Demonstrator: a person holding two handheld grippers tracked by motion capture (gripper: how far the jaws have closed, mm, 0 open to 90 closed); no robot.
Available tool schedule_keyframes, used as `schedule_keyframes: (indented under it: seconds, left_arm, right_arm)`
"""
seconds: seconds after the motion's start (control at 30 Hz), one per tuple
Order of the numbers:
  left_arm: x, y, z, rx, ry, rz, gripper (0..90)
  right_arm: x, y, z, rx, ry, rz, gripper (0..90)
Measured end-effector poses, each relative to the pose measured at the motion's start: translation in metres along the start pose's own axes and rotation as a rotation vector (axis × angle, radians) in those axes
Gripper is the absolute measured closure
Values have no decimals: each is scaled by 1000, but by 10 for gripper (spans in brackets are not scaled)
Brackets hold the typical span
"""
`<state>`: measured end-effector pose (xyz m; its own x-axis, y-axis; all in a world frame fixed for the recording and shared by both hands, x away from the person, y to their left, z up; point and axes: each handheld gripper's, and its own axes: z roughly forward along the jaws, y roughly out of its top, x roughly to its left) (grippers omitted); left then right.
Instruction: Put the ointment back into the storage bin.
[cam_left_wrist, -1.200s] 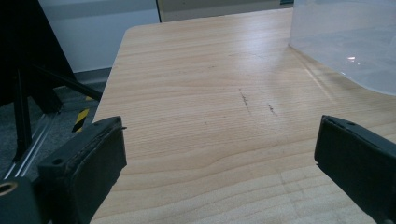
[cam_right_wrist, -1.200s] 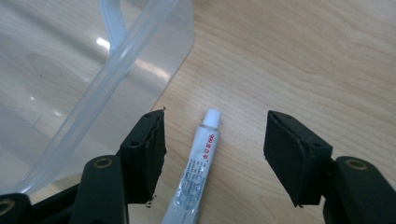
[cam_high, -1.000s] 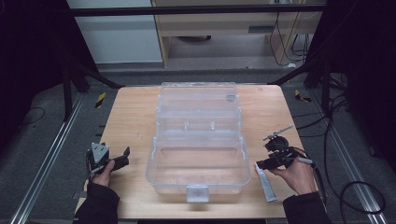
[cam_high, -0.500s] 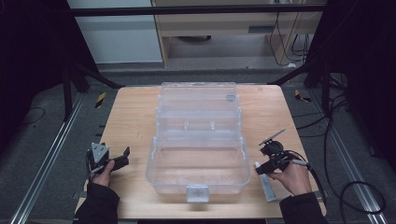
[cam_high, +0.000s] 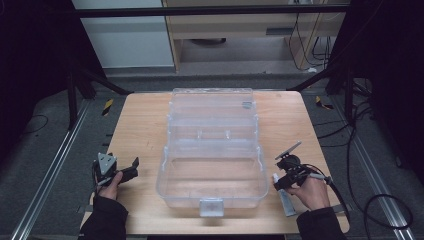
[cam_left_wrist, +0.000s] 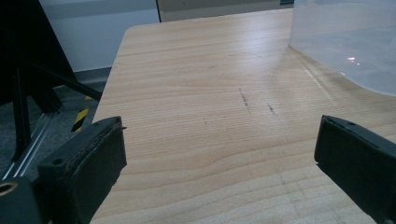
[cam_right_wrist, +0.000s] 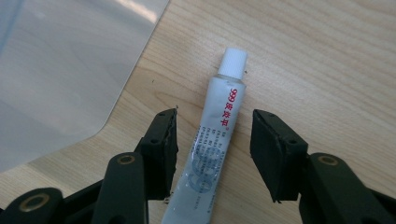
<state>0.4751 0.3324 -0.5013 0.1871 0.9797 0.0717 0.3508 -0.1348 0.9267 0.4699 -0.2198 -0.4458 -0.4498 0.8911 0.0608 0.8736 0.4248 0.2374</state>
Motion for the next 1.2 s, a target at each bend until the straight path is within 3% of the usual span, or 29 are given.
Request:
schedule_keyframes:
  seconds: [0.53, 1.2]
  left_arm:
    - [0, 0, 0, 1, -1, -1, 16]
    - [0, 0, 0, 1, 0, 0, 16]
  right_arm:
    - [0, 1, 16, 42, -6, 3, 605]
    - [2, 4, 20, 74, -17, 38, 696]
